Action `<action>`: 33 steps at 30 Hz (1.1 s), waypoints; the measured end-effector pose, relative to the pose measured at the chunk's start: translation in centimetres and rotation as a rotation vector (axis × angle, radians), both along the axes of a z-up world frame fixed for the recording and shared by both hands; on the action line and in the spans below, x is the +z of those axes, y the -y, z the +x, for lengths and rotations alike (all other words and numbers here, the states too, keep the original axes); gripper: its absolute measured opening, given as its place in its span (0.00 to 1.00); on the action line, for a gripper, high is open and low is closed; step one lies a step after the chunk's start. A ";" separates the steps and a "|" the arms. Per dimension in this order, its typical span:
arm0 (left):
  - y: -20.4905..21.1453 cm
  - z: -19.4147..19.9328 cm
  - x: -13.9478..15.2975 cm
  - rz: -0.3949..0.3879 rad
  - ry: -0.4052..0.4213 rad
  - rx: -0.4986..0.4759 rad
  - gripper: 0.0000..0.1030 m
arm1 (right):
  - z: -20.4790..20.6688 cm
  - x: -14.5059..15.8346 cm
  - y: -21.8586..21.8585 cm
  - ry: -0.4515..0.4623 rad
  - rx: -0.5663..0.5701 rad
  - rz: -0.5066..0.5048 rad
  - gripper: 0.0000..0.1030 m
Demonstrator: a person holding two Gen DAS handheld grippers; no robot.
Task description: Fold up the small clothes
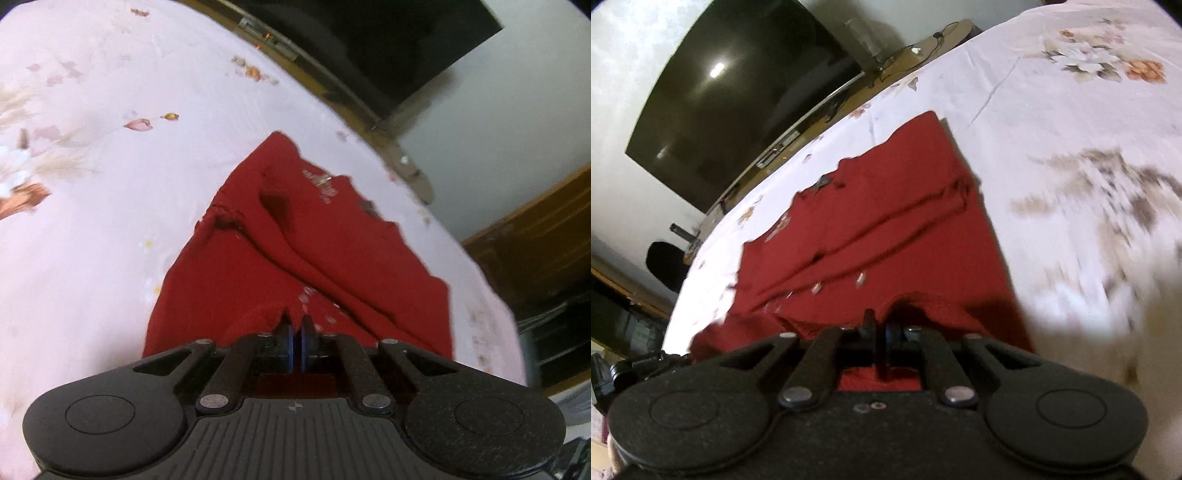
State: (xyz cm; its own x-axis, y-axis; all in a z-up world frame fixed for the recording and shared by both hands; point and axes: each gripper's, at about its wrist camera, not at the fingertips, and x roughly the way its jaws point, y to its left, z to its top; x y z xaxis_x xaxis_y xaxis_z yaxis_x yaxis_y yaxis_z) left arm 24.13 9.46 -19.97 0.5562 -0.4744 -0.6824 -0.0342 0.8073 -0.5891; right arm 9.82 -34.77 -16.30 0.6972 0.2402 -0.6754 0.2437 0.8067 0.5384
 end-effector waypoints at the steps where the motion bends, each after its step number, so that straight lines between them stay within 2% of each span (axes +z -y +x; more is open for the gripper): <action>1: 0.4 0.8 -0.4 0.021 -0.011 0.018 0.04 | 1.3 -0.6 0.4 -0.011 -0.004 -0.006 0.05; 3: 1.2 2.0 -1.2 0.064 -0.035 0.031 0.04 | 3.5 -1.8 0.9 -0.046 0.011 -0.012 0.09; 5: 1.3 2.7 -1.5 0.083 -0.073 0.027 0.04 | 4.8 -2.8 1.0 -0.078 0.019 -0.056 0.28; 6: 1.0 2.7 -1.3 0.070 -0.079 0.030 0.04 | 5.3 -2.9 1.0 -0.084 0.019 -0.086 0.32; 8: 0.8 2.2 -0.4 0.093 -0.051 0.023 0.04 | 5.5 -2.5 1.5 -0.065 0.040 -0.079 0.54; 12: 1.1 1.2 2.2 0.243 0.082 -0.073 0.05 | 5.2 -0.7 2.0 -0.008 0.118 -0.146 0.55; 14: 1.8 1.2 2.9 0.302 0.121 -0.166 0.33 | 5.2 -0.3 2.0 0.010 0.155 -0.209 0.59; 15: 2.3 1.1 3.1 0.335 0.138 -0.185 0.72 | 5.3 -0.4 1.9 0.013 0.173 -0.242 0.61; 16: 2.8 0.9 3.4 0.372 0.178 -0.182 0.89 | 5.5 -0.5 1.8 0.013 0.186 -0.270 0.61; 18: 3.4 0.7 3.9 0.418 0.239 -0.194 0.90 | 5.8 -1.3 1.7 0.002 0.220 -0.294 0.61; 24: 5.0 2.4 2.7 0.456 0.186 -0.296 0.89 | 6.3 -2.0 1.5 -0.012 0.288 -0.278 0.56; 26: 5.8 2.7 1.7 0.478 0.166 -0.335 0.75 | 6.3 -2.2 1.3 -0.017 0.302 -0.292 0.55; 28: 6.2 2.7 0.7 0.477 0.140 -0.372 0.54 | 6.3 -2.4 1.2 -0.024 0.302 -0.295 0.55; 30: 6.5 2.8 0.0 0.494 0.129 -0.390 0.41 | 6.4 -2.7 1.2 -0.037 0.303 -0.293 0.55; 32: 6.5 2.7 -0.4 0.498 0.141 -0.399 0.39 | 6.6 -3.1 1.1 -0.049 0.306 -0.311 0.51; 33: 6.5 2.7 -0.4 0.494 0.144 -0.403 0.28 | 6.6 -3.3 0.9 -0.053 0.305 -0.322 0.50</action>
